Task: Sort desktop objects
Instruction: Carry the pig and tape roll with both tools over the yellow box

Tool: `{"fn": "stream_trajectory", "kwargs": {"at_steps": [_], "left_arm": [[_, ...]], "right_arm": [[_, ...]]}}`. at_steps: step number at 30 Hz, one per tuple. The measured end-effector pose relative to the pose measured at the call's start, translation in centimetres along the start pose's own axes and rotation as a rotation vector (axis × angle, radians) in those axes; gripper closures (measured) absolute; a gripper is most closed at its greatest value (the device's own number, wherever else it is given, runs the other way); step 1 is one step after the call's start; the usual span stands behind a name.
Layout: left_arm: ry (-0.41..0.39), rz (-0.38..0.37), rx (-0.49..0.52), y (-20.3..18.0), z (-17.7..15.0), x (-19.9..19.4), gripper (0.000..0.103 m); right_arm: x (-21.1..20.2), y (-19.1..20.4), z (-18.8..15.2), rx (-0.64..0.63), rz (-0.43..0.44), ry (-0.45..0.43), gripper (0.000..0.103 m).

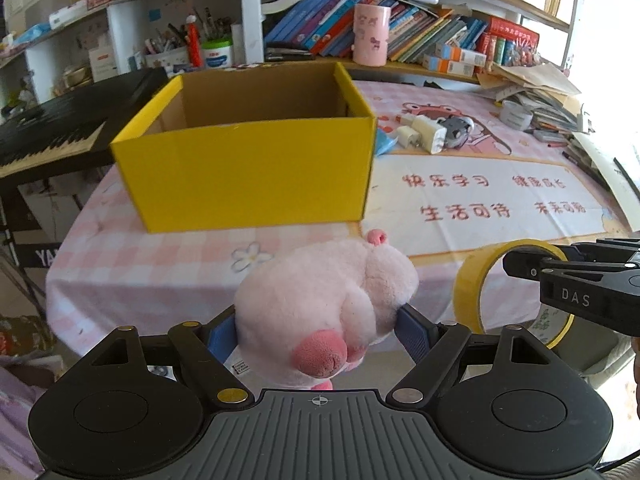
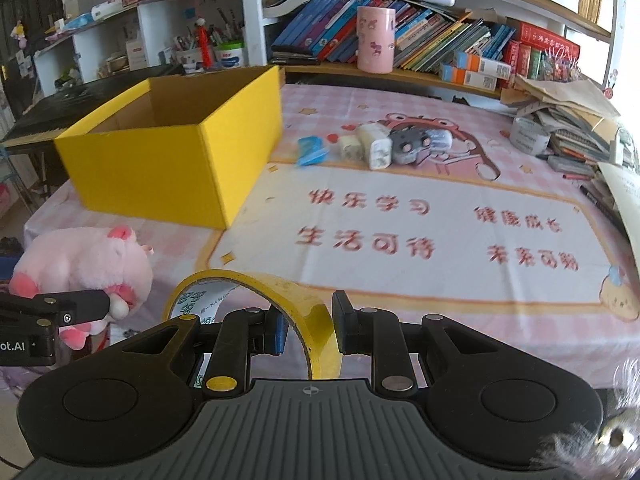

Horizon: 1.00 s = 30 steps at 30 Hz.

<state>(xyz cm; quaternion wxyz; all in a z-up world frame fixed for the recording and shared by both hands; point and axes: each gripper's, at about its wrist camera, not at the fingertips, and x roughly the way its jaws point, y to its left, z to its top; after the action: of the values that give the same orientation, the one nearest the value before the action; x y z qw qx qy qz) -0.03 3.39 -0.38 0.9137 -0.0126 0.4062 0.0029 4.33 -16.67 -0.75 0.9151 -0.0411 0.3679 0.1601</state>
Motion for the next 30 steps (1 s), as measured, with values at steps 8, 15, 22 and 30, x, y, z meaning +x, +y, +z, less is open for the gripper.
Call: {"fn": "stream_trajectory", "kwargs": {"at_steps": [8, 15, 22, 30], "left_arm": [[-0.013, 0.018, -0.015, 1.5, -1.3, -1.4, 0.021], [-0.038, 0.028, -0.037, 2.3, -1.6, -2.2, 0.021], [-0.044, 0.023, -0.068, 2.9, -1.7, -2.3, 0.021], [-0.055, 0.014, -0.081, 2.9, -1.7, -2.5, 0.021]], "right_arm": [[-0.9, 2.5, -0.7, -0.014, 0.032, -0.005, 0.082], [-1.5, 3.7, -0.7, -0.047, 0.050, -0.022, 0.082], [-1.7, 4.7, -0.7, -0.106, 0.065, -0.019, 0.082], [-2.1, 6.0, -0.9, -0.197, 0.084, -0.014, 0.082]]}}
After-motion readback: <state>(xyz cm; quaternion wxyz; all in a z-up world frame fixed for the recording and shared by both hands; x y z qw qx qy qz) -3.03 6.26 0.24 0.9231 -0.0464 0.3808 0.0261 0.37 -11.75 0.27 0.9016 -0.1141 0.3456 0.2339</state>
